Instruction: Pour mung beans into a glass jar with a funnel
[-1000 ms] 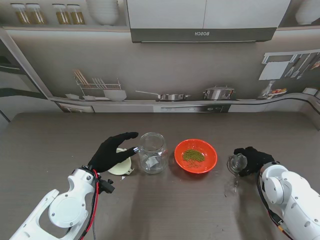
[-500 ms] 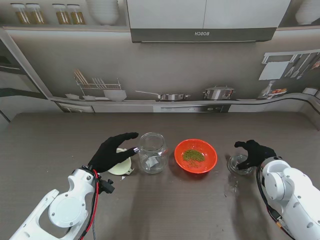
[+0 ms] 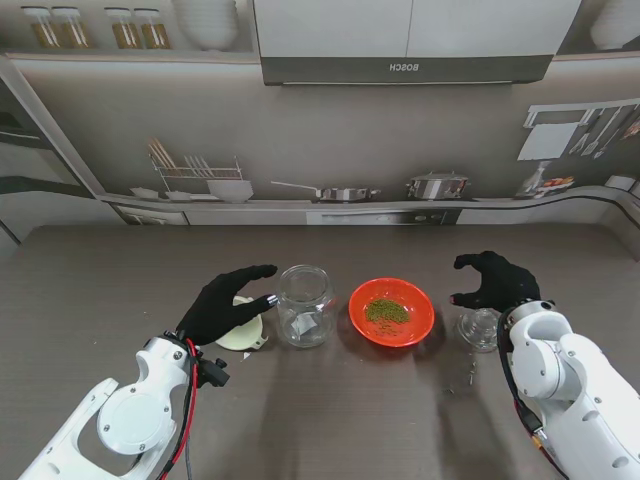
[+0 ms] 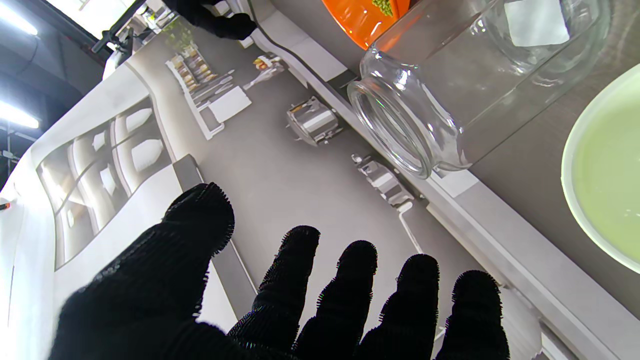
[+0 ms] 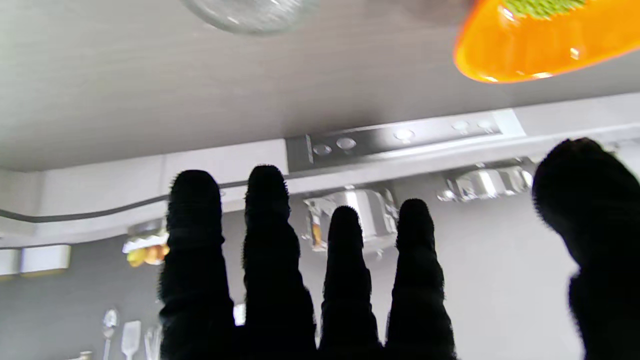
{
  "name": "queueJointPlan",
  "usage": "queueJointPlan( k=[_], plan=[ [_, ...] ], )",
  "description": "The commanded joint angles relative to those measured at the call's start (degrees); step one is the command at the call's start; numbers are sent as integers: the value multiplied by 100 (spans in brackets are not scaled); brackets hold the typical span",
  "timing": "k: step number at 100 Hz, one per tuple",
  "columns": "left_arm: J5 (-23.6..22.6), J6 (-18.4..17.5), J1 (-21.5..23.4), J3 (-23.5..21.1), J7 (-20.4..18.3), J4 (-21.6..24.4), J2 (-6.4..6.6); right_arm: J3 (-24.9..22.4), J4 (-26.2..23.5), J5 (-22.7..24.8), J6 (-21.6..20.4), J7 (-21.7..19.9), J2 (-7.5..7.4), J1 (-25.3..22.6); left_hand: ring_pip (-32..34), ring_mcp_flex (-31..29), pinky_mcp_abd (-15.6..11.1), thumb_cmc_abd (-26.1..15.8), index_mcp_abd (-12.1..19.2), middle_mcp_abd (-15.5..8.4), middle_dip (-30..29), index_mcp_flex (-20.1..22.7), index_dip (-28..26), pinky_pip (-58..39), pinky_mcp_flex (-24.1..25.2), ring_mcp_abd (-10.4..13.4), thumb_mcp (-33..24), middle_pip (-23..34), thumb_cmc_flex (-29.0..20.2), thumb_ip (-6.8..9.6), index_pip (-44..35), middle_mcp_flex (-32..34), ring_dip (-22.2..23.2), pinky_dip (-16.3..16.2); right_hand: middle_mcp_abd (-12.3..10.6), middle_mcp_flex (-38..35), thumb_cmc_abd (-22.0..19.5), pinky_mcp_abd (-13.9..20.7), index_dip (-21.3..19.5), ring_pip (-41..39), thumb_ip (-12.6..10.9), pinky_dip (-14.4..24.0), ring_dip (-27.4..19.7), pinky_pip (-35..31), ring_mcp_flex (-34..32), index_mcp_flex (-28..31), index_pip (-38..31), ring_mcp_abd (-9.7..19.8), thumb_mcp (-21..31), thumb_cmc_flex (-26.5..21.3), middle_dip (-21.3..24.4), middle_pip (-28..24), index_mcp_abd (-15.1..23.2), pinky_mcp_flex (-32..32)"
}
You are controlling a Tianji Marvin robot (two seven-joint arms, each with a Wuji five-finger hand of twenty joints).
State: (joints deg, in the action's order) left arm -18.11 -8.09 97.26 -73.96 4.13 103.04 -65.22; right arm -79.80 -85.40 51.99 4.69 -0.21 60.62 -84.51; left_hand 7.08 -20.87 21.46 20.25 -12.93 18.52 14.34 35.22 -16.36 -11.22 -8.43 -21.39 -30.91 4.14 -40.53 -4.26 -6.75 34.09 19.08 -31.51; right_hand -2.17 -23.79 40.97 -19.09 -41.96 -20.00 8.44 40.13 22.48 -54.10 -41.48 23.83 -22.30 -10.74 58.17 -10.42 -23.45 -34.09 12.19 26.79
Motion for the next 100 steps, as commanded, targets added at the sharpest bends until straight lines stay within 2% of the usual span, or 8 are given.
queueJointPlan(
  k=[1, 5, 11, 16, 46, 75, 93, 100],
  plan=[
    [11, -9, 13, -13, -90, -2, -14, 114, -256, -141, -73, 23, 107, 1, 17, 11, -18, -177, 0, 1, 50, 57, -22, -43, 1, -23, 75, -24, 47, 189, 3, 64, 77, -84, -111, -167, 149, -329, 265, 133, -30, -96, -101, 60, -97, -121, -553, -113, 129, -2, 101, 96, -41, 23],
    [9, -16, 14, -17, -87, -4, -14, 156, -343, -239, -68, 64, 130, 3, 17, 12, -18, -175, 6, -1, 51, 58, -22, -45, -2, -23, 75, -21, 51, 189, 2, 70, 77, -84, -94, -250, 141, -340, 755, 168, -38, -102, -97, 52, -121, -192, -1058, -134, 121, -11, 89, 117, -44, 48],
    [3, -26, 14, -22, -82, -8, -14, 218, -470, -404, -68, 97, 161, 7, 18, 9, -16, -178, -2, 2, 51, 63, -23, -45, -3, -21, 72, -20, 50, 189, 0, 73, 77, -84, -85, -422, 114, -331, 852, 229, -50, -114, -126, 62, -156, -91, -1431, -168, 97, -72, 110, 153, -61, 73],
    [0, -36, 15, -27, -78, -11, -15, 273, -563, -547, -80, 127, 187, 14, 14, 17, -11, -175, -6, 1, 50, 60, -23, -41, 3, -23, 69, -21, 47, 189, 0, 70, 76, -83, -89, -493, 93, -336, 1217, 264, -64, -128, -124, 52, -209, -107, -1721, -183, 93, -96, 93, 188, -88, 106],
    [-22, -86, 32, -58, -56, -21, -16, 659, -1108, -1481, -77, 145, 319, 53, 7, 31, -28, -178, 5, -7, 47, 54, -23, -41, 3, -13, 76, -27, 47, 188, 3, 56, 73, -82, 5, -725, -115, -274, 1336, 330, -132, -139, -134, 46, -299, -70, -1854, -106, -19, -299, 107, 255, -225, 161],
    [-42, -130, 52, -88, -21, -23, -20, 1124, -1433, -1907, 152, 431, 445, 45, -1, 45, -26, -169, 1, 2, 45, 52, -22, -39, 7, -3, 68, -25, 46, 188, 4, 58, 69, -80, 25, -673, -224, -184, 1402, 373, -178, -115, -124, 38, -280, -194, -1826, -69, -167, -373, 100, 340, -321, 126],
    [-74, -140, 69, -101, 24, -27, -26, 1273, -1437, -2092, -24, 803, 532, -109, -4, 54, -29, -158, -4, -9, 43, 66, -25, -35, 12, -3, 53, -26, 43, 188, -3, 56, 67, -77, 50, -710, -183, -197, 1417, 366, -195, -102, -112, 35, -311, -138, -1828, -96, -158, -417, 89, 352, -308, 133],
    [-86, -132, 64, -99, 36, -38, -28, 1264, -1459, -2068, -119, 740, 510, -139, -5, 56, -33, -147, -7, -13, 42, 28, -20, -32, 17, 2, 43, -27, 39, 188, 13, 53, 67, -75, 32, -703, -245, -179, 1433, 382, -193, -98, -114, 38, -297, -161, -1802, -65, -159, -369, 92, 375, -282, 127]
  ],
)
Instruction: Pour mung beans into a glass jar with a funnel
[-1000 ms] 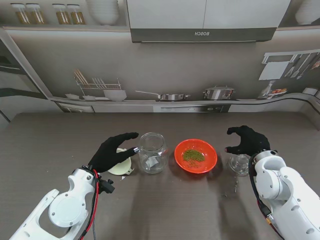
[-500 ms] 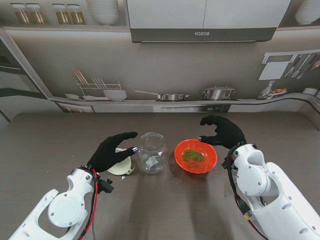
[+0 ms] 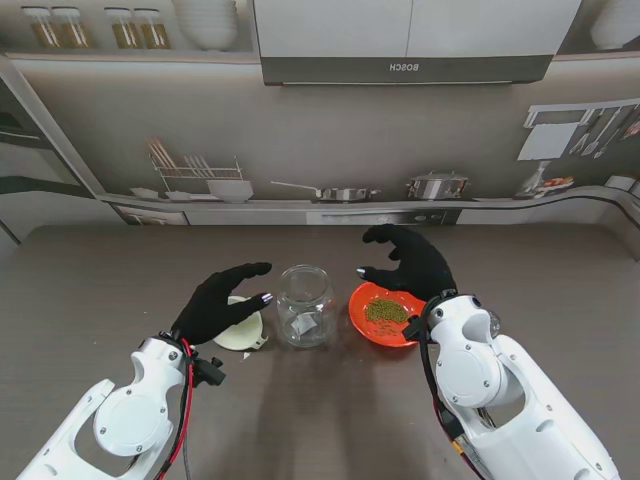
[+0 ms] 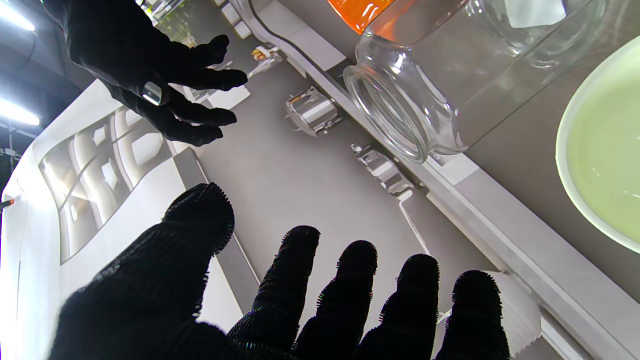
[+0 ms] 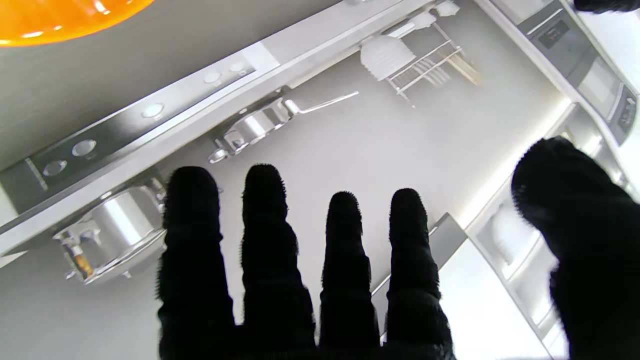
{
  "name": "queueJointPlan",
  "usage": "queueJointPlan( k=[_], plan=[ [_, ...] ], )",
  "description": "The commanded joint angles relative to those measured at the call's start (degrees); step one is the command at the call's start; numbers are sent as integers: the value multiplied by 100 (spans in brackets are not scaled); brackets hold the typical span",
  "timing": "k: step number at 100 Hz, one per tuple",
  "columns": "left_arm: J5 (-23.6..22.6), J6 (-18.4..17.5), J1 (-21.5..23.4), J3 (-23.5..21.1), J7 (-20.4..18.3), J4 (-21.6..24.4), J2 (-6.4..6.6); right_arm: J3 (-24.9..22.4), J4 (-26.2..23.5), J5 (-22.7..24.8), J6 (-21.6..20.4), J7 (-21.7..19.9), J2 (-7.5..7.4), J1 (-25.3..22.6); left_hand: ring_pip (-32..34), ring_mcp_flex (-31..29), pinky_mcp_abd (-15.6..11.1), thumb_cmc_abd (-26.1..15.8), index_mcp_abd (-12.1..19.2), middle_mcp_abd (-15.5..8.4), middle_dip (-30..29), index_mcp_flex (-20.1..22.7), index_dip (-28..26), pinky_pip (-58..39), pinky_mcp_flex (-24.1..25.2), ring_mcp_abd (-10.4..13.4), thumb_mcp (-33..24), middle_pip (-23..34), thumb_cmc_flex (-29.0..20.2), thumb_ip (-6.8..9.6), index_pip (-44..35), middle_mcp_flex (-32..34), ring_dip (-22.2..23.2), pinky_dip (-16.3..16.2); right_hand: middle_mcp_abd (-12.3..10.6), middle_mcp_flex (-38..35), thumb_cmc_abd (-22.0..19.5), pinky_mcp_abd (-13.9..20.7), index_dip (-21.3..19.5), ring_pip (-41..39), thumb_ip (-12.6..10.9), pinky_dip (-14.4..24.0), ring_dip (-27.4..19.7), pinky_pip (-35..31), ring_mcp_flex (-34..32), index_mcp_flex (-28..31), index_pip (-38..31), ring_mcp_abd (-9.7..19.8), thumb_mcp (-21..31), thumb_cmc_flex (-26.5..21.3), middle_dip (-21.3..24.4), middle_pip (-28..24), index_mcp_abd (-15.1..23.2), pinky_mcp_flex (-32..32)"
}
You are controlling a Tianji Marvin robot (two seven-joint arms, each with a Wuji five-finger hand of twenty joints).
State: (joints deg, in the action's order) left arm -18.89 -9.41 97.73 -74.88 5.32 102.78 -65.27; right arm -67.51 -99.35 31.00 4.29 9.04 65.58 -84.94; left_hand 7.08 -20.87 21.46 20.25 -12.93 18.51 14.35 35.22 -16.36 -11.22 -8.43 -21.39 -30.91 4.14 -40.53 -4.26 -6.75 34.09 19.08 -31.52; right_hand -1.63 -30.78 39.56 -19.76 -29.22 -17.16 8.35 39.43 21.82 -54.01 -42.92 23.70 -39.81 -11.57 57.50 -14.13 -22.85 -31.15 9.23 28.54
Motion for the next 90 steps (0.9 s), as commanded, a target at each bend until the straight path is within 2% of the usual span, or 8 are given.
queueJointPlan(
  k=[1, 18, 34, 44, 57, 77, 90],
  plan=[
    [-11, 2, 16, -6, -82, -14, -24, 31, -71, 35, -84, -198, 10, -100, -6, 58, -34, -145, -10, -21, 41, 46, -22, -31, 18, 2, 39, -27, 35, 188, 5, 51, 67, -73, -22, -1, -105, -106, 159, 99, -185, -27, -47, 29, -152, -147, -51, 20, -92, -3, 31, 84, 12, -49],
    [-114, 54, -38, -8, -96, -63, -14, 21, -116, -26, -183, -171, 18, -156, -20, 99, -80, -96, 7, -59, 36, 19, -19, -19, 43, 35, 9, -34, 34, 187, 16, 26, 62, -67, 6, -8, -79, -101, 164, 103, -188, -17, -38, 37, -152, -121, -50, -11, -99, -33, 18, 92, -7, -62],
    [-533, 170, -100, -98, -9, -166, 3, -17, -206, -58, -242, -175, 16, -232, -28, 148, -172, 6, 33, -131, 33, -5, -16, -13, 47, 84, -70, -33, 35, 187, 22, 6, 59, -57, 16, -2, -107, -82, 170, 111, -188, -8, -35, 42, -137, -139, -36, -12, -125, -25, 14, 103, 0, -74],
    [-754, 251, -175, -187, -58, -284, 32, -41, -252, -53, -282, -167, 13, -275, -72, 289, -327, 102, 55, -213, 6, -255, 27, 34, 137, 169, -162, -83, 42, 181, 127, -178, 42, -29, 14, -5, -129, -81, 174, 112, -191, -5, -33, 46, -137, -140, -28, -10, -145, -19, 11, 106, 5, -82],
    [-1066, 322, -313, -278, -146, -471, 81, -60, -273, -50, -319, -179, 8, -303, -136, 466, -633, 403, -44, -345, -18, -552, 122, 116, 229, 349, -578, -70, 148, 139, 230, -373, -4, 70, 24, 9, -131, -78, 177, 118, -197, 3, -32, 48, -127, -141, -16, -8, -160, -28, 10, 118, 8, -90],
    [-1680, 513, -493, -396, -653, -635, 235, -65, -260, -136, -336, -198, 13, -305, -183, 710, -1151, 794, -244, -562, -40, -1163, 256, 253, 333, 716, -971, -101, 242, 84, 421, -818, -56, 287, 34, 27, -161, -76, 175, 120, -204, 11, -29, 57, -121, -148, -2, -13, -188, -32, 7, 124, 13, -106],
    [-2076, 562, -689, -362, -864, -833, 314, -61, -247, -165, -355, -211, 12, -299, -174, 818, -1336, 980, -188, -616, -34, -1200, 207, 298, 367, 892, -1146, -102, 308, 55, 348, -990, -64, 387, 42, 26, -166, -70, 172, 121, -209, 18, -28, 59, -118, -141, 1, -3, -205, -33, 5, 126, 6, -113]
  ],
)
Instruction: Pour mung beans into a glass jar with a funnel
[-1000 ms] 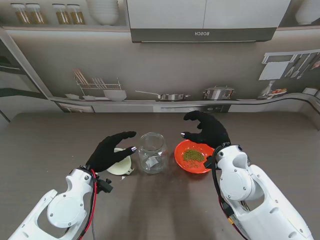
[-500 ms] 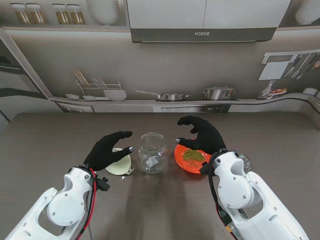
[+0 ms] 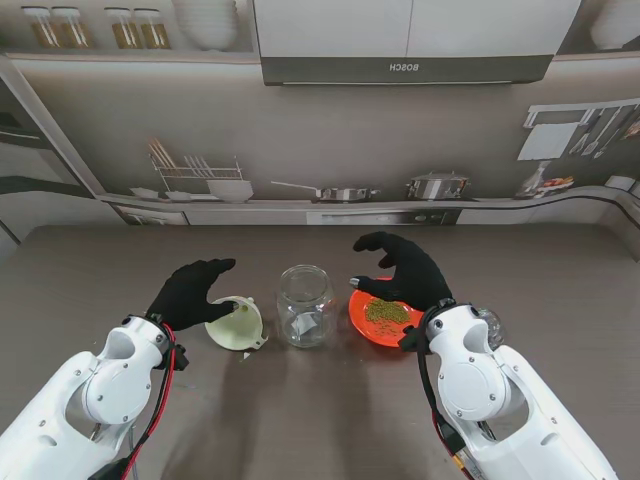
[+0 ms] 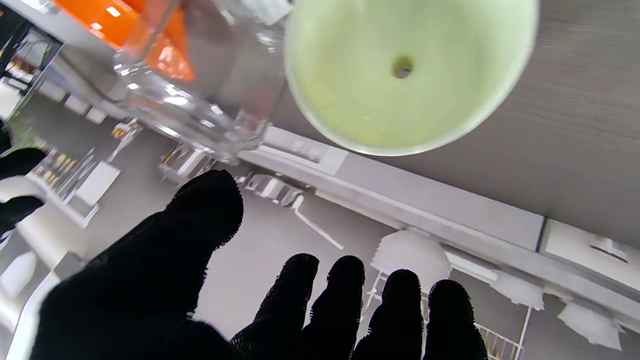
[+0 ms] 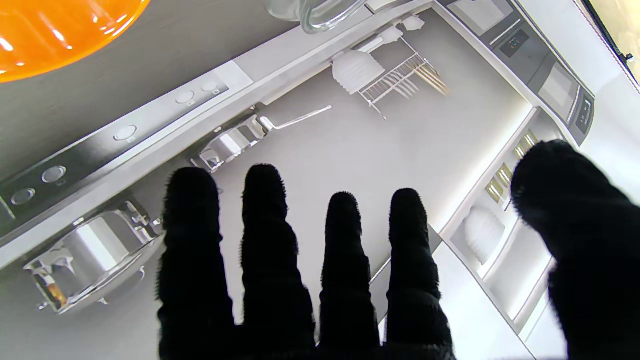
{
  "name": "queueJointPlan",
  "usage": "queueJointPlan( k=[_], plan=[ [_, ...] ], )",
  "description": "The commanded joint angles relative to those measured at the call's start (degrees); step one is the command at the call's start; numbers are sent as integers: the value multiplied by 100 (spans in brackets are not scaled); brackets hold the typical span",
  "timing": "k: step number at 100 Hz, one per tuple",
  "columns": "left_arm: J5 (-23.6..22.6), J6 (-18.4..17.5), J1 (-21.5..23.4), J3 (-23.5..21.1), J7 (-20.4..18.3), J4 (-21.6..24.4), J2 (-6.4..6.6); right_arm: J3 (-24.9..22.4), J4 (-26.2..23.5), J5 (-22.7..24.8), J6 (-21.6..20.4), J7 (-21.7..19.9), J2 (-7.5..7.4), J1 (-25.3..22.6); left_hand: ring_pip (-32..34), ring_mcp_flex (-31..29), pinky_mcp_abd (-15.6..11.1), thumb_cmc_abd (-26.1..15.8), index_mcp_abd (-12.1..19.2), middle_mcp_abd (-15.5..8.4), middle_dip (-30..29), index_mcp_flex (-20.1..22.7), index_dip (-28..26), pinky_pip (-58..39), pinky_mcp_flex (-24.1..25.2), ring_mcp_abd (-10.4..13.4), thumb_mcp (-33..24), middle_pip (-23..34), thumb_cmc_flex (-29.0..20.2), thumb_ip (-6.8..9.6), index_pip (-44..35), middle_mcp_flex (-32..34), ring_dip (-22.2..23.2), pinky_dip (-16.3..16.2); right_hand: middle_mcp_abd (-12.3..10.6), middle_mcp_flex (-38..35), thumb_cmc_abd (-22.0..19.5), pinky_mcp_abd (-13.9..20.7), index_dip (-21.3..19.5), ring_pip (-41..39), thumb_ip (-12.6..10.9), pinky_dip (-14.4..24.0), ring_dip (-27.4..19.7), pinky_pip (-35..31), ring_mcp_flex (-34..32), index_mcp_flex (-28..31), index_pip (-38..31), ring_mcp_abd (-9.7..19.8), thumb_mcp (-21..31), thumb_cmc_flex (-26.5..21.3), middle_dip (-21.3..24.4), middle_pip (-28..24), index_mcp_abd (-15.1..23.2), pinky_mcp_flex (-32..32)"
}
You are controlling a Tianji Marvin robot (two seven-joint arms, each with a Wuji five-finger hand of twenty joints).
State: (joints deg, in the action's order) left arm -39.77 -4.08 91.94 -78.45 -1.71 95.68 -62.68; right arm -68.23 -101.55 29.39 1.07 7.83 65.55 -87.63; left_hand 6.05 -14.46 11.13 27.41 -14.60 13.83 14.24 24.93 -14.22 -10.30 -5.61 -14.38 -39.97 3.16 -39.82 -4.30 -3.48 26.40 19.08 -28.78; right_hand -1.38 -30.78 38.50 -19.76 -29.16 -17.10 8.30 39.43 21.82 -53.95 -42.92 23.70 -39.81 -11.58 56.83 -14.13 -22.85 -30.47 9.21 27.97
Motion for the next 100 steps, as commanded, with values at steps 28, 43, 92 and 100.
queueJointPlan(
  k=[28, 43, 92, 100],
  plan=[
    [-339, 72, -558, 270, -486, -625, 154, 1, -18, -69, -42, -145, 10, -29, 11, 152, -412, 442, -3, -178, 15, -139, -98, 191, -19, 313, -372, 33, 304, 34, -45, -286, -49, 191, 36, 43, -77, -71, 162, 119, -208, 24, -26, 65, -108, -143, 16, -20, -151, -31, 3, 64, 12, -73],
    [-396, 64, -716, 407, -574, -832, 180, 0, -8, -98, -37, -140, 15, -26, 79, 105, -413, 434, -14, -169, 30, -106, -127, 167, -96, 319, -413, 58, 356, 15, -56, -232, -38, 221, 41, 40, -80, -67, 156, 115, -212, 30, -24, 64, -113, -130, 15, -16, -156, -40, 1, 60, 7, -74],
    [-353, 100, -1142, 779, -733, -1403, 214, 25, 45, -189, -53, -174, 18, 4, 311, -56, -434, 412, -199, -79, 56, -29, -88, 76, -295, 342, -460, 103, 296, 10, -17, -98, 5, 267, 58, 32, -98, -53, 147, 113, -216, 44, -21, 71, -108, -126, 22, -15, -153, -48, 0, 59, 6, -96],
    [-360, 83, -1214, 850, -725, -1501, 215, 26, 45, -199, -50, -176, 19, 2, 418, -178, -448, 420, -206, -72, 86, 65, -101, 2, -426, 349, -477, 151, 289, 5, -58, 11, 52, 244, 56, 25, -104, -60, 146, 109, -218, 47, -19, 72, -116, -126, 22, -23, -155, -54, 0, 59, -3, -98]
  ],
)
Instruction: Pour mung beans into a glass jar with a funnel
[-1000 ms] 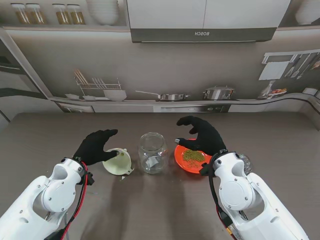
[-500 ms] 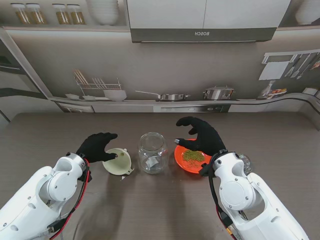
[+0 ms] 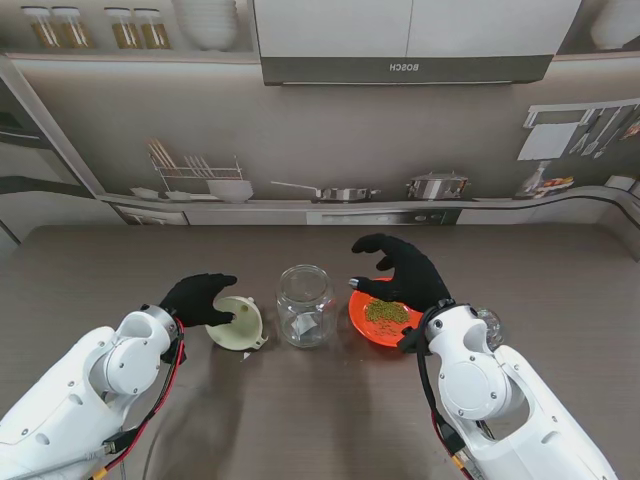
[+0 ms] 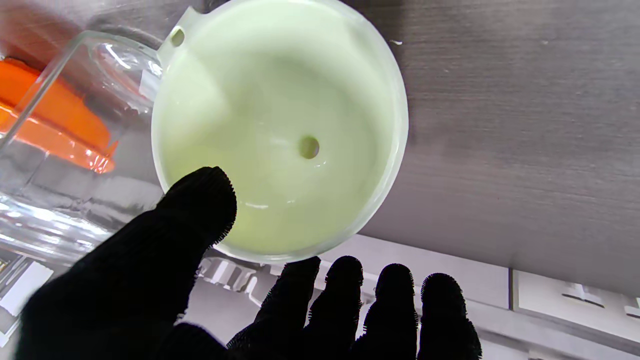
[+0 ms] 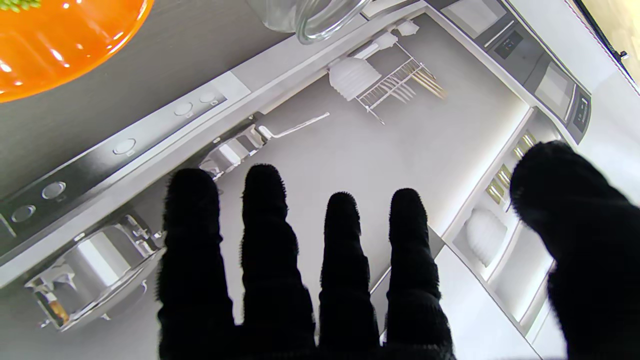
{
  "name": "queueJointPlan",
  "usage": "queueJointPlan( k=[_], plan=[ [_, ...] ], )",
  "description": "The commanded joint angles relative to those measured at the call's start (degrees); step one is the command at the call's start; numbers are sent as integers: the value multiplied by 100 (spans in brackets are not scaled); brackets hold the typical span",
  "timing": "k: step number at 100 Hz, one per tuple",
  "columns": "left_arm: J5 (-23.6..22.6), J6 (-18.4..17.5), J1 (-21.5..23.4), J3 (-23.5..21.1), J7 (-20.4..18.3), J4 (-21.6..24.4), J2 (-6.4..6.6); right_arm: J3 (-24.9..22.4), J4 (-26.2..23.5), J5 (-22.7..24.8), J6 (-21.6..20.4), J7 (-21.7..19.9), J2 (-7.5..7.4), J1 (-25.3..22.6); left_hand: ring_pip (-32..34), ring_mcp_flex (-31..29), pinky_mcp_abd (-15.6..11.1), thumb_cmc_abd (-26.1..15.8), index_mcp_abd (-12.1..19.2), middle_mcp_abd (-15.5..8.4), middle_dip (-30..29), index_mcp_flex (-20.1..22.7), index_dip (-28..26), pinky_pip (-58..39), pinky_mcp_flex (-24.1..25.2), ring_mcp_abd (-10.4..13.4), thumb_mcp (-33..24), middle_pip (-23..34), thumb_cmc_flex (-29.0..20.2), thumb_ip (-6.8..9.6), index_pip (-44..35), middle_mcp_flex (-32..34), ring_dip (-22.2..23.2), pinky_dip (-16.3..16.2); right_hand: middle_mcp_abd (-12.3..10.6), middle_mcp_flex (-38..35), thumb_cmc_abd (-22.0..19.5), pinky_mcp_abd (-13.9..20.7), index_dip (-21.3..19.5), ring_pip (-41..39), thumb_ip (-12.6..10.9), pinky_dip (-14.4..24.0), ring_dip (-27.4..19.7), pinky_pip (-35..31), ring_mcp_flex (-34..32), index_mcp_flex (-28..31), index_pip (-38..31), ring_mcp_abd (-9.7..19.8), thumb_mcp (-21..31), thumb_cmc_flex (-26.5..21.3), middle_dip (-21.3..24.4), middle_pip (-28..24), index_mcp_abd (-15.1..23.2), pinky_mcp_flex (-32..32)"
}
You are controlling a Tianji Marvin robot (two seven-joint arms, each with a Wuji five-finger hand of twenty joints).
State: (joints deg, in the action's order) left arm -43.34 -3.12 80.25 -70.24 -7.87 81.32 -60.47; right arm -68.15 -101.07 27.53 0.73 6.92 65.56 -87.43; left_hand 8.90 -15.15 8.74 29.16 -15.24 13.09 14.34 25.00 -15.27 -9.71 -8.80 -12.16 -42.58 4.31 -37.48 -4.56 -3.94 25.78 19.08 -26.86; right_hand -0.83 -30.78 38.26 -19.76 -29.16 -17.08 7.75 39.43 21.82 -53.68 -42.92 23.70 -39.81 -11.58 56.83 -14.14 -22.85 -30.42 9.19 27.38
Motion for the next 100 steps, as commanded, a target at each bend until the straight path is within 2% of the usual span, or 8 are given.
queueJointPlan(
  k=[1, 23, 26, 29, 40, 85, 93, 100],
  plan=[
    [-3, -16, -54, 39, -108, -78, -6, 19, -2, -14, -16, -85, 18, -18, 151, -126, -211, 249, -138, 8, 82, 72, 1, -72, -124, 132, -220, 42, 54, 30, -19, 86, 61, 45, 4, 21, -81, -61, 145, 107, -163, 47, -19, 44, -116, -125, 22, -29, -156, -53, 0, 53, -3, -39],
    [-26, -37, -241, 221, -79, -315, -3, 29, 14, -37, -19, -81, 22, -13, 536, -420, -308, 288, -126, 6, 252, 444, -105, -1794, 204, 139, -352, 154, -16, -11, -171, 455, 204, -219, 34, 13, -103, -60, 142, 109, -169, 54, -19, 44, -111, -119, 22, -20, -156, -57, 1, 54, -11, -46],
    [-22, -36, -265, 243, -90, -342, -2, 31, 17, -41, -20, -78, 23, -11, 573, -461, -330, 295, -120, 4, 257, 491, -109, -2266, 342, 136, -369, 164, -19, -18, -179, 504, 208, -169, 35, 6, -102, -59, 142, 109, -169, 54, -19, 45, -110, -117, 22, -26, -157, -58, 0, 52, -12, -47],
    [-14, -35, -289, 265, -101, -370, -1, 33, 21, -45, -22, -76, 24, -10, 604, -498, -351, 285, -113, 0, 264, 529, -116, -2737, 454, 147, -372, 173, -27, -21, -190, 543, 207, 191, 42, 8, -108, -56, 141, 108, -170, 54, -18, 46, -113, -115, 22, -22, -157, -54, 1, 54, -12, -49],
    [39, -38, -371, 349, -94, -481, -7, 40, 34, -47, -24, -71, 25, -3, 738, -673, -353, 280, -62, -15, 300, 719, -165, -3359, 499, 129, -401, 245, -87, -24, -283, 750, 248, 221, 48, -6, -116, -50, 139, 102, -172, 58, -16, 42, -122, -106, 17, -32, -152, -54, 0, 50, -23, -45],
    [48, 9, -647, 711, 291, -969, -69, 52, 48, -87, -15, -73, 30, -6, 1638, -2176, -26, 185, 385, -115, 713, 2220, -710, -4911, -532, -101, -743, 776, -512, -78, -1159, 2490, 644, -241, 98, -25, -180, -52, 135, 97, -183, 65, -14, 35, -124, -98, 9, -31, -141, -61, 1, 43, -47, -63],
    [57, 23, -682, 768, 440, -1054, -96, 52, 50, -90, -8, -76, 29, -7, 1901, -2500, 111, 296, 563, -141, 885, 2450, -1172, -5285, -763, -165, -437, 922, -937, -452, -1561, 2875, 807, -378, 109, -34, -198, -48, 134, 92, -185, 66, -13, 32, -132, -98, 6, -27, -144, -59, 1, 40, -52, -62],
    [89, 57, -697, 808, 606, -1109, -133, 52, 52, -95, -5, -82, 29, -7, 2183, -2782, 194, 278, 732, -174, 1166, 2597, -1077, -5604, -963, -252, 68, 1098, -1440, -447, -2346, 3242, 1015, -484, 111, -36, -216, -47, 135, 96, -187, 66, -14, 31, -124, -106, 8, -34, -145, -58, 1, 39, -67, -63]
  ],
)
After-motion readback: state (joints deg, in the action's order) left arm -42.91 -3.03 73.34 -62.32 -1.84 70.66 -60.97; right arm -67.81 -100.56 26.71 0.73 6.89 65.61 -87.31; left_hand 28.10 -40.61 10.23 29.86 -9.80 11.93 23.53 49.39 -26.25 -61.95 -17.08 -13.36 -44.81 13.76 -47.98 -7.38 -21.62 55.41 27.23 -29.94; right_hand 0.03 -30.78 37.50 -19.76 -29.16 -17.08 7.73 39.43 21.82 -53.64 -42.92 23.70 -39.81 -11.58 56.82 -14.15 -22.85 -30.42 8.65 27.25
